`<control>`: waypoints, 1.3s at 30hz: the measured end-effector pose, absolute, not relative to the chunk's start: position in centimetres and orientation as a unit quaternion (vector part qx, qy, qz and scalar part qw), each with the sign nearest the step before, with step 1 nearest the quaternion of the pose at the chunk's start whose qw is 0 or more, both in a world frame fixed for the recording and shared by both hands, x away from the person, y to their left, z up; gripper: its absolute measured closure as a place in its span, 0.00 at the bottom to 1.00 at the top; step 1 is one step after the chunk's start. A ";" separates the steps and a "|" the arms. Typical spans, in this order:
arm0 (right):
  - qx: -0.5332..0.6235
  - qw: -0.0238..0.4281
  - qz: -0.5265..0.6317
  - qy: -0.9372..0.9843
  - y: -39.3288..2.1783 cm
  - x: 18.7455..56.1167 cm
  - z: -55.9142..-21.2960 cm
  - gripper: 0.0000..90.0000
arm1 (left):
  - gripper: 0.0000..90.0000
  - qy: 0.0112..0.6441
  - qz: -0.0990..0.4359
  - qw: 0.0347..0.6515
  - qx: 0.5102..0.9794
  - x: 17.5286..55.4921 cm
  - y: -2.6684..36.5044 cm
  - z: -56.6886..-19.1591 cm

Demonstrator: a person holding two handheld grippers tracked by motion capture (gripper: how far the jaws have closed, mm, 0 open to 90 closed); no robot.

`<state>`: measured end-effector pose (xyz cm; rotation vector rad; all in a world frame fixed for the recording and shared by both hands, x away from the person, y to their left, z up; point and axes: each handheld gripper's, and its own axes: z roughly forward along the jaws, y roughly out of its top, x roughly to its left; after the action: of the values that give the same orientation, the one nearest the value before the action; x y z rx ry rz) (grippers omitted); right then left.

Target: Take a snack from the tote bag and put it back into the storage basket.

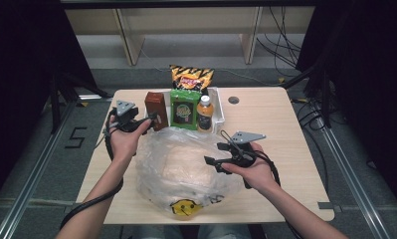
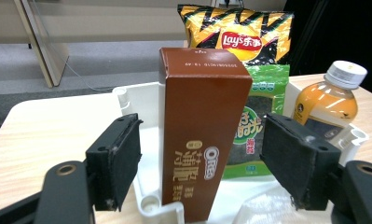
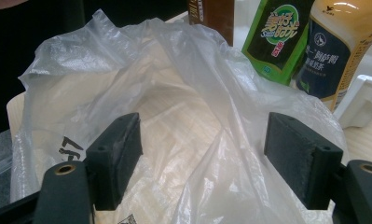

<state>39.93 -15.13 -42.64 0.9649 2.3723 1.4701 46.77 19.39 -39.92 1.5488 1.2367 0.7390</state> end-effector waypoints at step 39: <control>0.338 0.082 0.499 0.794 -15.0 39.7 -42.7 0.31 | 0.32 0.489 0.274 0.490 0.667 34.7 20.8 -41.8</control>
<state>39.67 -15.00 -42.71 1.0084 2.3723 1.4902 34.70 20.77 -41.85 1.6210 1.1884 0.6649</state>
